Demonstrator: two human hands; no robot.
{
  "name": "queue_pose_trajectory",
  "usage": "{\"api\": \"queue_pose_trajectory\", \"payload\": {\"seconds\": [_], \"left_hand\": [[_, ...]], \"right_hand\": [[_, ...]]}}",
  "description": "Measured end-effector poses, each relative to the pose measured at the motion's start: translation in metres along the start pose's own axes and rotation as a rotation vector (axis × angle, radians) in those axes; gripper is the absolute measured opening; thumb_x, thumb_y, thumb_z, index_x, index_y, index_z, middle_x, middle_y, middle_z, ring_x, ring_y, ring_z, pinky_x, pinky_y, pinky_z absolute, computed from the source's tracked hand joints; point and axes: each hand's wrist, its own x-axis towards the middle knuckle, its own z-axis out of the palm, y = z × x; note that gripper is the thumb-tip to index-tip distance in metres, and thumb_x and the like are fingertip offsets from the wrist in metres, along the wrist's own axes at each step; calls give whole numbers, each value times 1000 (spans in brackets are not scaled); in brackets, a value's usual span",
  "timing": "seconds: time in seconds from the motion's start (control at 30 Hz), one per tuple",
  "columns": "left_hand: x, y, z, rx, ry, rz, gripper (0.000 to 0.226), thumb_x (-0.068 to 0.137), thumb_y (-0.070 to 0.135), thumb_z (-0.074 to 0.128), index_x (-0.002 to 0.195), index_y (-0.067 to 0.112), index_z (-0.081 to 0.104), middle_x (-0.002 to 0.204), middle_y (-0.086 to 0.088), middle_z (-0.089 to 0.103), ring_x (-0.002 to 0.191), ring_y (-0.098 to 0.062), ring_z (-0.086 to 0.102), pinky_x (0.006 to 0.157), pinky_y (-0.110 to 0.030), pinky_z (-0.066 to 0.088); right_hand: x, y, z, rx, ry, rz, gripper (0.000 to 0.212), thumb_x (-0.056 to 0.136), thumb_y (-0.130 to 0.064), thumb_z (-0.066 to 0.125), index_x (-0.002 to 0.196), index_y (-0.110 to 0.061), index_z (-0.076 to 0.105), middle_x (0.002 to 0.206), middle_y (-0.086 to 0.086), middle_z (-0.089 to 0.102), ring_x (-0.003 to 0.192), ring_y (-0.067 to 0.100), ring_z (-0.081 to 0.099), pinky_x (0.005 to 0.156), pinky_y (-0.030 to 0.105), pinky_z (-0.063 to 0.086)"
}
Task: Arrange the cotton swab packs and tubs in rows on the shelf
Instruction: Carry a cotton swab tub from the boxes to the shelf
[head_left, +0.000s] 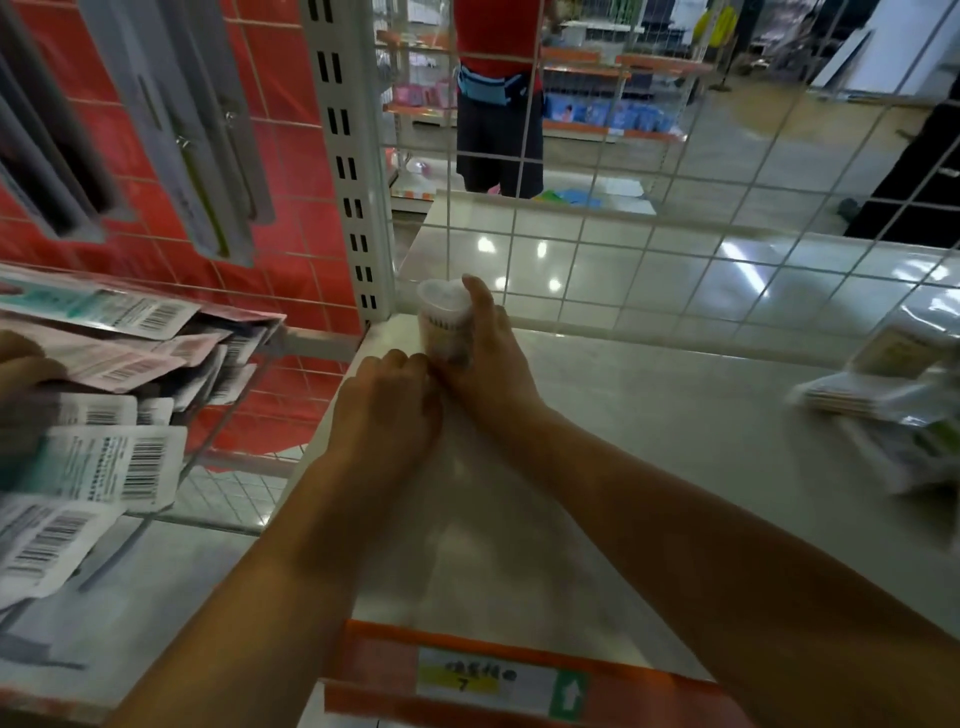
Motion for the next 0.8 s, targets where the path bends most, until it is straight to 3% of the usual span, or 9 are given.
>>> {"api": "queue_pose_trajectory", "payload": {"seconds": [0.17, 0.8], "left_hand": [[4, -7, 1, -39, 22, 42, 18, 88, 15, 52, 96, 3, 63, 98, -18, 62, 88, -34, 54, 73, -41, 46], [19, -20, -3, 32, 20, 29, 27, 92, 22, 47, 109, 6, 60, 103, -18, 59, 93, -35, 55, 74, -41, 43]], "right_hand": [[8, -3, 0, -26, -13, 6, 87, 80, -21, 71, 145, -22, 13, 136, 13, 36, 123, 26, 42, 95, 30, 37], [33, -14, 13, -50, -20, 19, 89, 76, -15, 73, 145, -17, 16, 135, 18, 38, 121, 32, 43, 94, 41, 43]]}}
